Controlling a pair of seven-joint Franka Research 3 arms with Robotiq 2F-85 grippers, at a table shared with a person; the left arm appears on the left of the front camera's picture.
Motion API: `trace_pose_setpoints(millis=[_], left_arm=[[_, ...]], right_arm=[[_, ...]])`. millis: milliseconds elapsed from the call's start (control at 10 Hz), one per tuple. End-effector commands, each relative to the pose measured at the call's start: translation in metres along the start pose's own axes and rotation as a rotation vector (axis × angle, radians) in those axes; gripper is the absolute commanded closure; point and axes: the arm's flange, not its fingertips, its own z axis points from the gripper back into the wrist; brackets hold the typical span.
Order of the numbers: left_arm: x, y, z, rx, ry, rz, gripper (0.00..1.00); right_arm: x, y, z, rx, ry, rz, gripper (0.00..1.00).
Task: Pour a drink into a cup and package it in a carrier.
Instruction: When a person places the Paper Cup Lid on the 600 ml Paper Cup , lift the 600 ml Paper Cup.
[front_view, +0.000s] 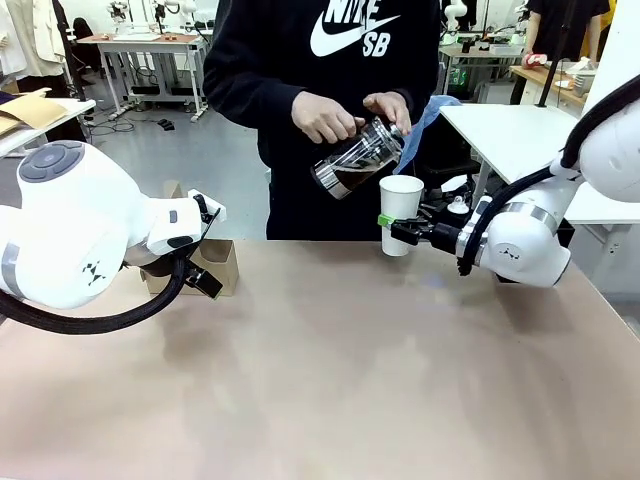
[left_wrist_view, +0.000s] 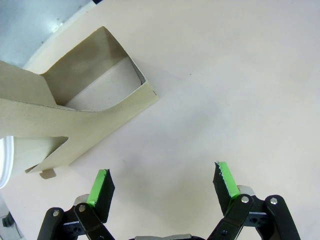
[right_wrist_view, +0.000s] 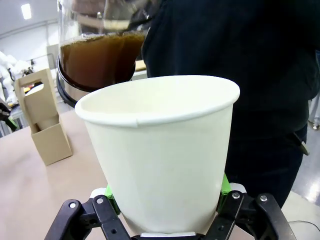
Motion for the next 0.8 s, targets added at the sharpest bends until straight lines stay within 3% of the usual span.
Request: trace_pose_setpoints(millis=[0, 700], left_arm=[[-0.0001, 0.0005, 0.0003, -0.002, -0.001, 0.002, 0.00], [-0.0001, 0.0005, 0.0003, -0.002, -0.001, 0.002, 0.00]], right_arm=[[0.0025, 0.0021, -0.0016, -0.004, 0.005, 0.001, 0.19], [0.0025, 0.0021, -0.0016, -0.004, 0.005, 0.001, 0.19]])
